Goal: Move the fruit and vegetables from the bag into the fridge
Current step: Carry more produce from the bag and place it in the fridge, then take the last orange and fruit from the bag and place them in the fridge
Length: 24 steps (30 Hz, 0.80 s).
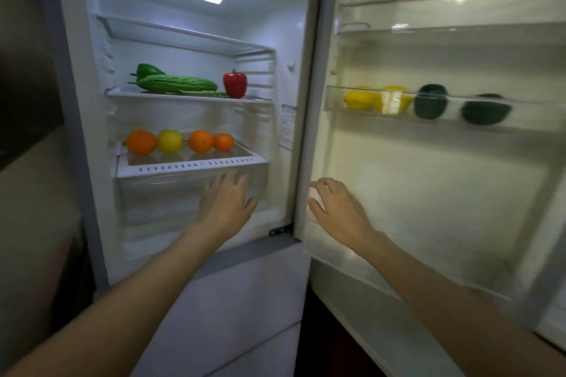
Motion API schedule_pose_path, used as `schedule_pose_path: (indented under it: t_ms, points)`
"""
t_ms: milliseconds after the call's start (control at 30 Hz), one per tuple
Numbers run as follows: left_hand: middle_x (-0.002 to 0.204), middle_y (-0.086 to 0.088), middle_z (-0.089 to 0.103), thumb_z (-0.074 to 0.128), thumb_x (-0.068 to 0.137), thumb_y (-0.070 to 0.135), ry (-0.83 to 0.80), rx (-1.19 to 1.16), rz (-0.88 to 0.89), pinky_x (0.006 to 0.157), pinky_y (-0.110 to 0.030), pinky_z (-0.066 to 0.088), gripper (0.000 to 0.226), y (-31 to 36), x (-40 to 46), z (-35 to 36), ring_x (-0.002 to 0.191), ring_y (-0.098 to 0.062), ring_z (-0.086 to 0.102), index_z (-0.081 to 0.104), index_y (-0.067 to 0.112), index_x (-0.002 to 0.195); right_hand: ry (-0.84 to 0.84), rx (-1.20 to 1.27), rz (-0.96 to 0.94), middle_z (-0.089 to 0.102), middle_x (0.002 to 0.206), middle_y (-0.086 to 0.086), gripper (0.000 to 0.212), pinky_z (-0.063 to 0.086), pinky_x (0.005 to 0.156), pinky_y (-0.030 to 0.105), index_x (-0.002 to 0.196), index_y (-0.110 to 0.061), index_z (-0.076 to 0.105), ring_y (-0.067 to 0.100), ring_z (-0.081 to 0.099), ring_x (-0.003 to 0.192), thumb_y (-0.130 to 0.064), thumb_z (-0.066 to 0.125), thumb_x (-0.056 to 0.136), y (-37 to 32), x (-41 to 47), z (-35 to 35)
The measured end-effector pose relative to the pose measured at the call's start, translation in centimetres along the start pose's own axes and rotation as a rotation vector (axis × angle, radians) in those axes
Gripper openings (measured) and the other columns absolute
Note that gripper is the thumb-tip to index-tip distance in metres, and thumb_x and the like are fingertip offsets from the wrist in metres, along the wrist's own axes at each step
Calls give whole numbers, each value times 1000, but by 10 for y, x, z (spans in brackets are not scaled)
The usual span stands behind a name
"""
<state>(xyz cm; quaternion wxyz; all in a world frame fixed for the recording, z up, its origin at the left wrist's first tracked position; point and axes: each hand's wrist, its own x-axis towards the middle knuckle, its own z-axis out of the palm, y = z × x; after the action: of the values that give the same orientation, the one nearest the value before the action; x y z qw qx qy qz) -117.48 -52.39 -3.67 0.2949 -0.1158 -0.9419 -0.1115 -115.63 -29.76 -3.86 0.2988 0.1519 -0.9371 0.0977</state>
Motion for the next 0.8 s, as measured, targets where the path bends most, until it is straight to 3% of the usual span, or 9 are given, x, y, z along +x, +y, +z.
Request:
schedule_pose_path:
  t_ms: [167,367,567,667,800]
  points:
    - [135,-10,46,50,90,35,-24,-61,146,96,-42,37,47,72,-8,0,122,-32,41,47,12,131,56,-123,121,45,139,1,40,38,98,30,134,-18,45,17,37,130,-33,39,99,38,-66,-59]
    - [142,-9,42,49,92,36,-53,-250,376,101,-42,34,48,220,-29,11,128,-31,38,45,15,135,95,-261,381,46,137,4,39,44,94,36,133,-15,47,21,40,128,-31,43,97,103,-189,-147]
    - [134,-15,49,56,88,29,-135,-456,637,94,-44,39,45,388,-113,5,120,-36,44,52,9,128,101,-433,737,44,140,6,42,41,98,35,136,-15,44,22,41,128,-33,41,98,155,-368,-260]
    - [134,-14,48,43,88,36,-198,-550,741,96,-43,37,51,463,-159,-6,121,-35,44,49,10,131,102,-469,933,42,142,8,45,35,104,35,138,-16,43,25,37,130,-35,41,97,166,-461,-315]
    - [137,-12,47,48,90,35,-233,-626,880,98,-44,36,48,551,-229,-17,123,-33,42,49,12,132,94,-514,1173,37,145,10,48,29,108,35,139,-14,40,27,32,134,-36,43,97,161,-576,-374]
